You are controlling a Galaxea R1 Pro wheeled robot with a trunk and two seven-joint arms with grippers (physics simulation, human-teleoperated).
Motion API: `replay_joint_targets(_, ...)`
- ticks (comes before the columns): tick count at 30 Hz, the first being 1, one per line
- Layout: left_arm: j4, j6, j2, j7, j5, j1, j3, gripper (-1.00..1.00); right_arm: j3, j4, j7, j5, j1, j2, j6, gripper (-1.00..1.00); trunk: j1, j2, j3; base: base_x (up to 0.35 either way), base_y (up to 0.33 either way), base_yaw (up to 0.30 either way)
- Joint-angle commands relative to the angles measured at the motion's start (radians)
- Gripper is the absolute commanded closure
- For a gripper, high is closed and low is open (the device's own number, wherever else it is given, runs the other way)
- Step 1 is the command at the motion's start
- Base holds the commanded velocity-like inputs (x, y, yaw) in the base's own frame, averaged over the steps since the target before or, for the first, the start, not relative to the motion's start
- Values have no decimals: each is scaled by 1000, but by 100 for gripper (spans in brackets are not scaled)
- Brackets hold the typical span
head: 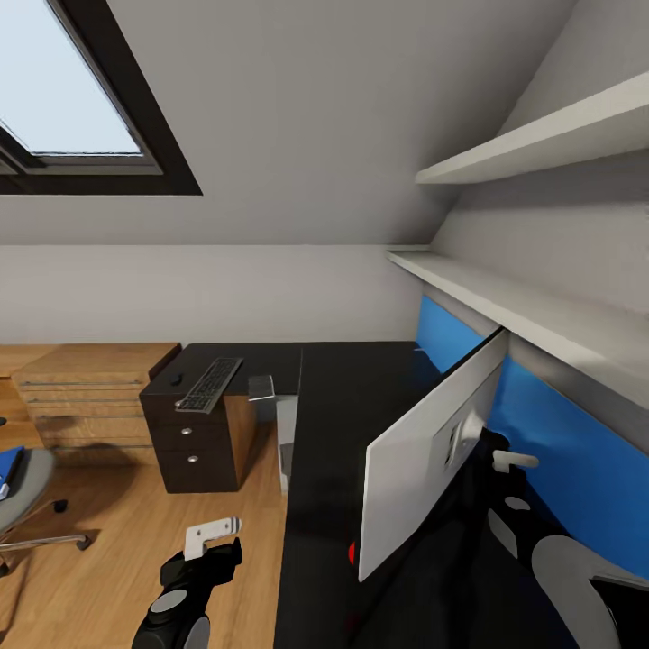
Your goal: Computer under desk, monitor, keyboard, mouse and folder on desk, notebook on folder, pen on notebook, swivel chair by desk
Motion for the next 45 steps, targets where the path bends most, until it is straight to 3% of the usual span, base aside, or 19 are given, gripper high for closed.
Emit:
replay_joint_targets(1, -1, 2, 0, 9, 10, -1, -1, -100, 10, 1, -2, 4, -1, 0, -5, 100, 0, -1, -2, 0, -3, 0)
replay_joint_targets(32, -1, 2, 0, 10, 10, -1, -1, -100, 10, 3, -2, 5, -1, 0, -6, 100, 0, -1, -2, 96, 0, 0)
replay_joint_targets(33, -1, 2, 0, 11, 10, -1, -1, -100, 10, 4, -2, 5, -1, 0, -6, -100, 0, -1, -2, 0, 0, 0)
replay_joint_targets(45, -1, 2, 0, 11, 10, -1, -1, -100, 10, 3, -2, 5, -1, 0, -6, -100, 0, -1, -2, 0, 0, 0)
